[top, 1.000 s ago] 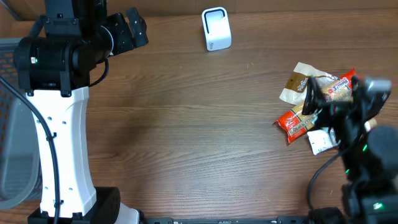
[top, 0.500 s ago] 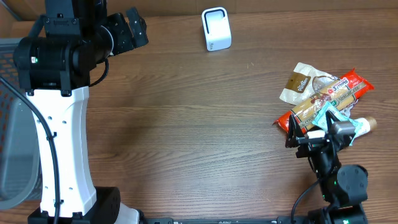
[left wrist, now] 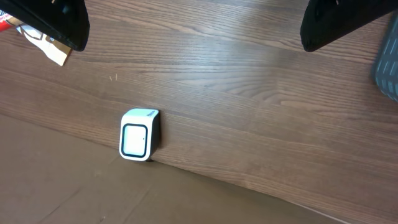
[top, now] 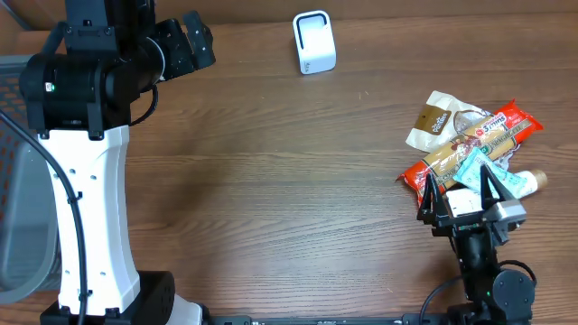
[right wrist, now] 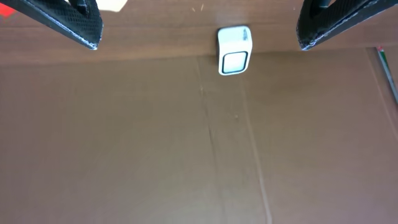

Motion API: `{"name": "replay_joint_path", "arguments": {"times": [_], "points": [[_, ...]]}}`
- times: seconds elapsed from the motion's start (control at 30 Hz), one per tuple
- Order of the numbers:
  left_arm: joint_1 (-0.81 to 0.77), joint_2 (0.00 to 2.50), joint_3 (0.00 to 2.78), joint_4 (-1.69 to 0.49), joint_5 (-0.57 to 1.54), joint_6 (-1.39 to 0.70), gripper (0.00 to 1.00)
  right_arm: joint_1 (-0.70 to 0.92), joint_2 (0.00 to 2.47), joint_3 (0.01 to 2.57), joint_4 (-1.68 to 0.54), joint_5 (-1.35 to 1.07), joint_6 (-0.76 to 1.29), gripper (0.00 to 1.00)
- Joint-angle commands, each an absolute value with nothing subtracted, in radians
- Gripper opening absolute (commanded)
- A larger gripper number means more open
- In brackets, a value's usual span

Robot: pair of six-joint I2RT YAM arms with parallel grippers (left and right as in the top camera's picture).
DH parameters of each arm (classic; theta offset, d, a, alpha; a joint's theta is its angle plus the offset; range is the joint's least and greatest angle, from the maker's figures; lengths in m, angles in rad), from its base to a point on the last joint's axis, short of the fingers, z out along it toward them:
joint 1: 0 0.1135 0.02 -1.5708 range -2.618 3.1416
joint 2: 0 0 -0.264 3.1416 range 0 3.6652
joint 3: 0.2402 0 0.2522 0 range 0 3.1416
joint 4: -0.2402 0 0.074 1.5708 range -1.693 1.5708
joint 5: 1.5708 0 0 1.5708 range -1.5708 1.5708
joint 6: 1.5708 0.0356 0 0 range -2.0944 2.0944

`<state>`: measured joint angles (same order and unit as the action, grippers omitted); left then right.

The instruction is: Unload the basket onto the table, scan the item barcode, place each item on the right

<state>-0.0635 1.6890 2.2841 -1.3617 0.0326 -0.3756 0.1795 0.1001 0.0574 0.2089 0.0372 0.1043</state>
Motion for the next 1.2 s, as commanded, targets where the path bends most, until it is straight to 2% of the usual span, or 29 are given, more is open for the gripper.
{"name": "replay_joint_path", "arguments": {"times": [0.0,0.27,0.53,1.17], "points": [[-0.061,1.695,2.291,-1.358,0.029,-0.389,1.00,0.189,0.047,0.040,0.217,0.044,0.103,1.00],[-0.061,1.695,2.291,-1.358,0.030,-0.389,1.00,0.189,0.003,0.008,0.250,0.043,0.103,1.00],[-0.061,1.695,2.291,-1.358,0.029,-0.389,1.00,0.189,0.003,0.008,-0.086,0.009,0.104,1.00],[-0.061,1.695,2.291,-1.358,0.029,-0.389,1.00,0.189,0.003,0.008,-0.084,-0.002,0.104,1.00]]}}
